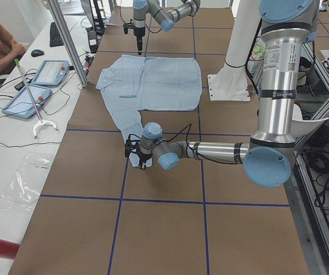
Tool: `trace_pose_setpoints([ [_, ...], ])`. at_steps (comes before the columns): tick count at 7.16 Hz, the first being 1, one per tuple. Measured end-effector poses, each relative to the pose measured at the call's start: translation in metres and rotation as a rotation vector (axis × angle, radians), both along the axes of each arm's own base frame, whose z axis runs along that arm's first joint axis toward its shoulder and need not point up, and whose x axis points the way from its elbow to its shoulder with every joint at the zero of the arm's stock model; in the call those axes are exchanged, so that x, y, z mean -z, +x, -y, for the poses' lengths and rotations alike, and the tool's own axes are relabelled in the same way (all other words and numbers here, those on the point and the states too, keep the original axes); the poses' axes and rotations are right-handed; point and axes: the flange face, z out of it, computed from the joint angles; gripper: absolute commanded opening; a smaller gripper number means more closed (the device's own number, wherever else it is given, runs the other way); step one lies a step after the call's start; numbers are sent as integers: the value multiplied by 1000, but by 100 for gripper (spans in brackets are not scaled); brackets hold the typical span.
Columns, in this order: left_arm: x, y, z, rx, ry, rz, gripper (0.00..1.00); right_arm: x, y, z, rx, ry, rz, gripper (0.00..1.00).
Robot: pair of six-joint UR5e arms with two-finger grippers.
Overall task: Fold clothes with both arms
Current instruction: 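Fold the held sleeve across the chest with the left gripper while the right arm withdraws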
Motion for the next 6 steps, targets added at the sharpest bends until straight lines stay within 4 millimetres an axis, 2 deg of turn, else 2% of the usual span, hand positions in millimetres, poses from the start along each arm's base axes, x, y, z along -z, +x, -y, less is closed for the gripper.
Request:
trace_pose_setpoints([
  [1, 14, 0, 0, -2, 12, -13, 0, -6, 9, 2, -4, -5, 0, 100],
  [2, 40, 0, 0, -3, 20, -21, 0, -22, 23, 1, 1, -4, -6, 100],
  [3, 78, 2, 3, -4, 11, -17, 0, -40, 40, 1, 11, 6, -19, 100],
  [4, 132, 8, 12, -2, -5, -9, 0, -62, 58, 4, 23, 15, -39, 100],
  [6, 261, 34, 44, 1, -58, 4, 0, -116, 94, 10, 63, 41, -91, 100],
])
